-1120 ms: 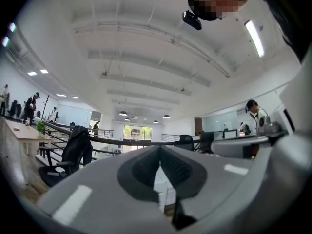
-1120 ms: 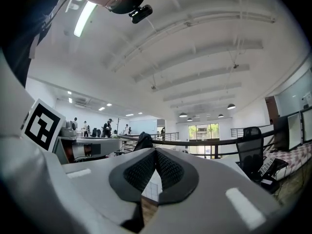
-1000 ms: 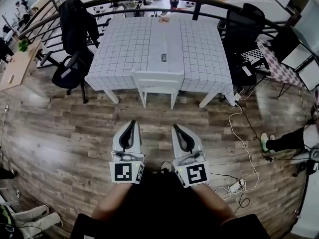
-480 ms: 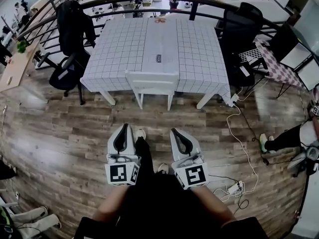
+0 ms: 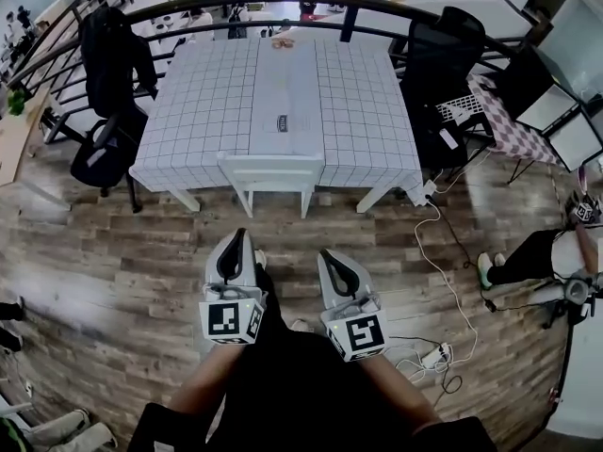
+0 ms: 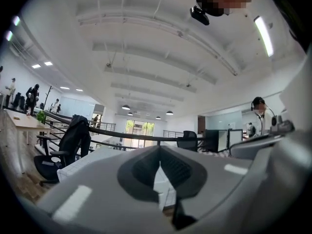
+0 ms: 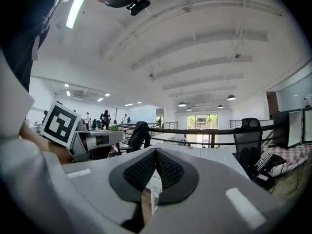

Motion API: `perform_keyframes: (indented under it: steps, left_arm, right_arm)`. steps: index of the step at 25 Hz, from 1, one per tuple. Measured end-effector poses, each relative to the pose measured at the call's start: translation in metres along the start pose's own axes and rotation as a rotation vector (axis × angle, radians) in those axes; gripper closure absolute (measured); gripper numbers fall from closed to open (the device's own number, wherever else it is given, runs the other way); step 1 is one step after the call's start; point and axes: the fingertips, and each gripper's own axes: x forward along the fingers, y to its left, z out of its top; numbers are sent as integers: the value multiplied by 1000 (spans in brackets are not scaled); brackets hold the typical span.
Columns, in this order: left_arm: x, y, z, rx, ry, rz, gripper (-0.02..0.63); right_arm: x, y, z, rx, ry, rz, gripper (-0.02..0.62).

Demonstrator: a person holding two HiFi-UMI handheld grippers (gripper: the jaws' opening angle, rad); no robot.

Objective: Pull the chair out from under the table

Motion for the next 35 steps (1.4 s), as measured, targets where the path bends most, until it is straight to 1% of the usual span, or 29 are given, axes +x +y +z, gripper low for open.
perform_keyframes:
  steps: [2,4,9,11,13,14,17,20,24,27,30,33,35]
  left_arm:
    - [9,9,1,3,10,-6,597]
    - [23,21,9,11,18,-7,597]
    - [75,54,8,43,15,-3,597]
    - [93,59,11,9,32,-9,597]
    - [110,68,15,-34,48,-25,597]
    - [121,75,14,-38,53,-34,597]
    - [156,94,3,-22,75,-62,597]
    - [180,104,1,-3,80,-84,597]
    - [201,118,1,-19,72,-85,597]
    - [212,140,-7,-21,55,-85,597]
    - [233,153,-7,-16,81,-113,597]
    - [247,152,-6,-39,107,-157,597]
    - [257,153,-7,-41,113,-168,597]
  right_arm:
    - [11,2,0,12,9,-2,598]
    - [29,0,9,21,10,-4,598]
    - [89,-16,13,30,-20,-5,598]
    - [111,-19,19,35,-9,11,598]
    - [136,-14,24,48,11,47,598]
    - [152,-12,25,49,18,54,598]
    - [201,-18,26,56,25,15,598]
    - [231,-29,34,69,13,-22,598]
    - [265,-32,40,54,-3,-45,598]
    - [296,-14,38,31,0,-43,598]
    - [329,0,46,32,8,-17,598]
    - [342,-1,46,49,19,-15,598]
    - [348,-9,45,55,28,-17,598]
